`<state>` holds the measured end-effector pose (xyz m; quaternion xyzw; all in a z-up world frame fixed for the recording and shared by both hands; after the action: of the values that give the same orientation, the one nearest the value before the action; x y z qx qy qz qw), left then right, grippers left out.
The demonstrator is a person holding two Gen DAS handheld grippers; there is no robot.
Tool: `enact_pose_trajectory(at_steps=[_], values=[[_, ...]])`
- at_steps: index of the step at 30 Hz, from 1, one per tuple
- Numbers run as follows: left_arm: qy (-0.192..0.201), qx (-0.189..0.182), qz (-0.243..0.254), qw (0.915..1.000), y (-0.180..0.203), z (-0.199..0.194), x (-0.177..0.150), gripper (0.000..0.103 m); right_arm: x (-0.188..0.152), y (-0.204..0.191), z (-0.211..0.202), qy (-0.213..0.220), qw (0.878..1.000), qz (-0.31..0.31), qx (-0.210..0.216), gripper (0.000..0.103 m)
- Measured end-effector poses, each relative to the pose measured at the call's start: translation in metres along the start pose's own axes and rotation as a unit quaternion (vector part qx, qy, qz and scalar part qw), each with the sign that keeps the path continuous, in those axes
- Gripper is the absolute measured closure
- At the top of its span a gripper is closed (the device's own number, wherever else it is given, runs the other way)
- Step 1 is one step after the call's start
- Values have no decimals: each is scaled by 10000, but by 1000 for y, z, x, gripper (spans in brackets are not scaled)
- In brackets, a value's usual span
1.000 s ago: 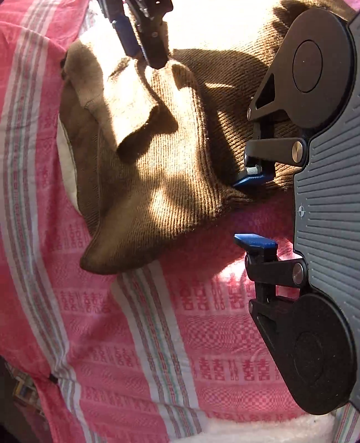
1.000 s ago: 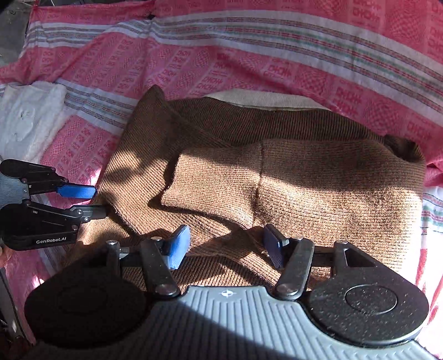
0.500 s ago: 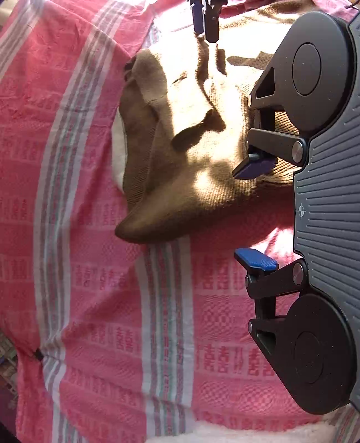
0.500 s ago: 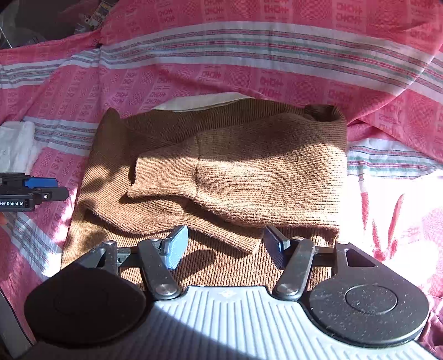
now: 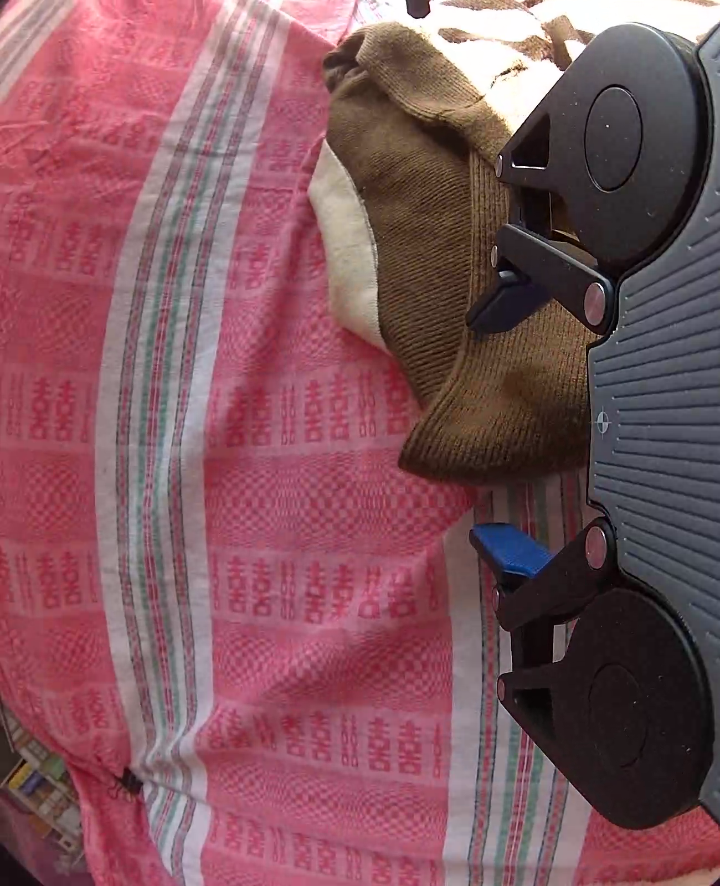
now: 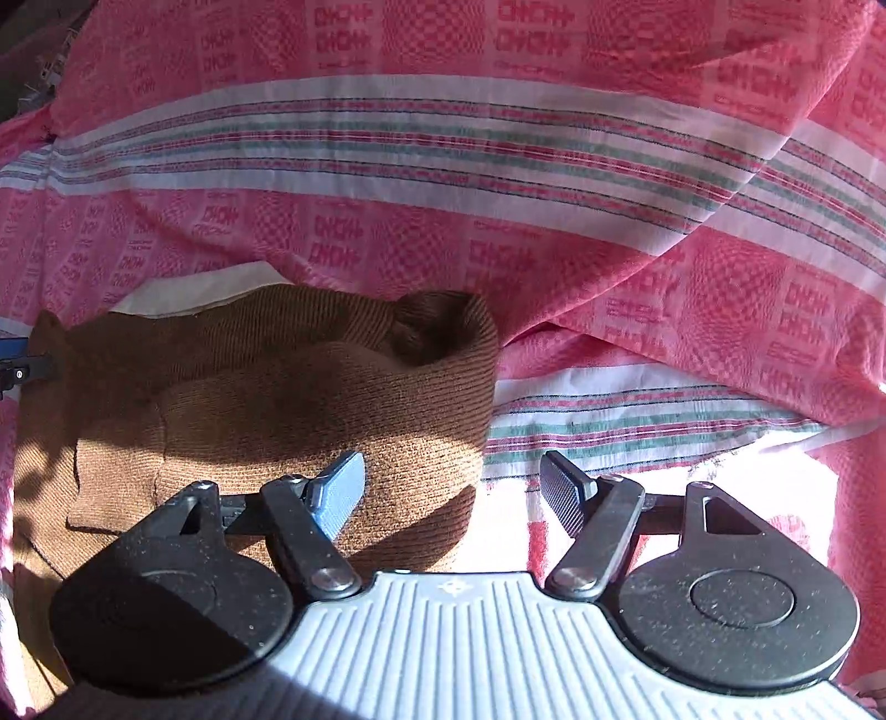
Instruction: Fold clothes
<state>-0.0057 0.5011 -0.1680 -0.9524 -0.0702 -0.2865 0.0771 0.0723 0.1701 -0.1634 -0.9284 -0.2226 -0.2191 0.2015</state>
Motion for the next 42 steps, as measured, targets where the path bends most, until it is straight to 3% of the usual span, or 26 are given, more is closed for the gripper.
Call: enact_pose_trajectory(at_steps=[1,2,5,6,8,10,12,16,21,22,23,24,25,28,30,34,42], values=[[-20,82,97,9999,1,2,-2,35,4,5,4,-25,10000,0,-15,35],[-53,195,194,9996,2,5,-4,57,8,9,8,-41,10000,-9,-28,36],[184,411,78,9990,-6,-11,-4,58,10,-7,-2,134,9992,-361,85,33],[277,478,21,9985,-9,-18,-3,48,9,-11,-4,123,9989,-435,158,33],[442,450,-4,9980,-7,-33,-1,50,5,-13,-6,87,9984,-511,237,33],[563,89,149,9983,9,-53,4,45,-2,-11,-6,38,9983,-517,264,32],[556,-361,483,9966,38,-58,6,31,-12,-5,-2,-53,9988,-321,361,32],[468,-702,1482,9854,107,-41,3,28,-24,-6,8,-235,9981,-297,481,32],[132,-801,2002,9764,146,-13,-15,28,4,0,-4,90,9981,-284,545,34],[130,-866,2005,9758,150,-12,-17,33,14,5,-4,149,9984,-208,506,34],[149,-892,2009,9754,152,-14,-19,66,24,8,-3,181,9987,-166,457,37],[169,-902,2016,9752,154,-16,-20,91,32,12,0,197,9989,-170,402,43],[189,-912,2024,9749,156,-18,-22,99,37,16,4,178,9992,-184,323,46],[172,-958,1846,9780,155,-30,-24,103,47,19,20,57,9995,-228,203,59],[45,-1101,1548,9818,150,-42,-26,103,48,17,26,30,9994,-277,206,60],[-226,-1492,1311,9798,147,-69,-37,103,47,15,32,-13,9994,-244,252,59],[-1163,-1900,345,9743,135,-52,-68,101,53,0,33,82,9983,-521,251,58]])
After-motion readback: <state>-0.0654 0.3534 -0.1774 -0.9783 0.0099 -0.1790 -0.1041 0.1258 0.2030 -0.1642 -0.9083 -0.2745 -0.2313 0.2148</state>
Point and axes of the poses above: each gripper's, at about its wrist camera, not at the fingertips, and z roughly the way its jaws point, y to its right, x to its top, the point moved 9 cm from there along z, roughly the way its jaws point, and after that the axes turned 9 degrees about x, right-handed, at the moved point
